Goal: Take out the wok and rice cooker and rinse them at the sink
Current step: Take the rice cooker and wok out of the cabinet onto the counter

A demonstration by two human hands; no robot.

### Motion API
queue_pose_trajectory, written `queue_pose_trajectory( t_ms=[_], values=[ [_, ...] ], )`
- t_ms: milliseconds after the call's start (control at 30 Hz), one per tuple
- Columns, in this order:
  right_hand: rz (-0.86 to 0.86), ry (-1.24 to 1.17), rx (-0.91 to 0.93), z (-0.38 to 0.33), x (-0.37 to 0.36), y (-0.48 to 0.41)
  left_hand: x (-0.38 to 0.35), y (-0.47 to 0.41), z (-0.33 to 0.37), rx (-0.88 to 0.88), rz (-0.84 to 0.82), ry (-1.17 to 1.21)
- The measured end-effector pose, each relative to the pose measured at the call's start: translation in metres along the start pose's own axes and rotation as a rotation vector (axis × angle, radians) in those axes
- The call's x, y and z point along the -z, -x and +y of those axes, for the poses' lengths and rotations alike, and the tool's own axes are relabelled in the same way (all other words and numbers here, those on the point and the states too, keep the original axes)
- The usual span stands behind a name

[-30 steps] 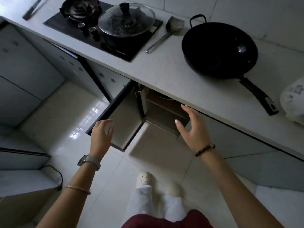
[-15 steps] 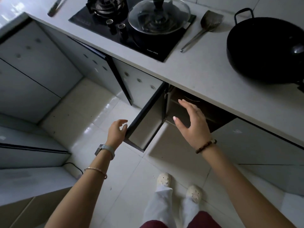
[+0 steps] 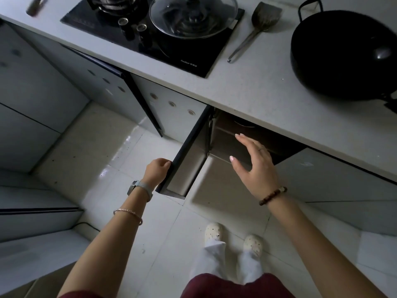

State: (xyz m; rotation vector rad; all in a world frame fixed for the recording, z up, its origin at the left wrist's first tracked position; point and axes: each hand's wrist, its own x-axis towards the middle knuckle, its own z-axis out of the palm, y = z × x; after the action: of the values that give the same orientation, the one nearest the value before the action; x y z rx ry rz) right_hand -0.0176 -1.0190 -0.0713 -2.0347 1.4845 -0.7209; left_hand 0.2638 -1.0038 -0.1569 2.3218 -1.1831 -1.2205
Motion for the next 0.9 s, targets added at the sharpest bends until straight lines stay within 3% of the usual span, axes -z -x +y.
queue_pose_trajectory(
  t_ms=[400,733,900],
  values=[
    [0.096,0.063,-0.047,0.044,0.041,0.039,-0.042,0.016,0.018,0.084,-0.095,0.131],
    [0.188,0.110,-0.153,0.114,0.116,0.086,-0.140,0.048,0.082,0.211,-0.300,0.637],
    [0.227,0.101,-0.208,0.149,0.155,0.103,-0.195,0.048,0.129,0.243,-0.327,0.839]
  ],
)
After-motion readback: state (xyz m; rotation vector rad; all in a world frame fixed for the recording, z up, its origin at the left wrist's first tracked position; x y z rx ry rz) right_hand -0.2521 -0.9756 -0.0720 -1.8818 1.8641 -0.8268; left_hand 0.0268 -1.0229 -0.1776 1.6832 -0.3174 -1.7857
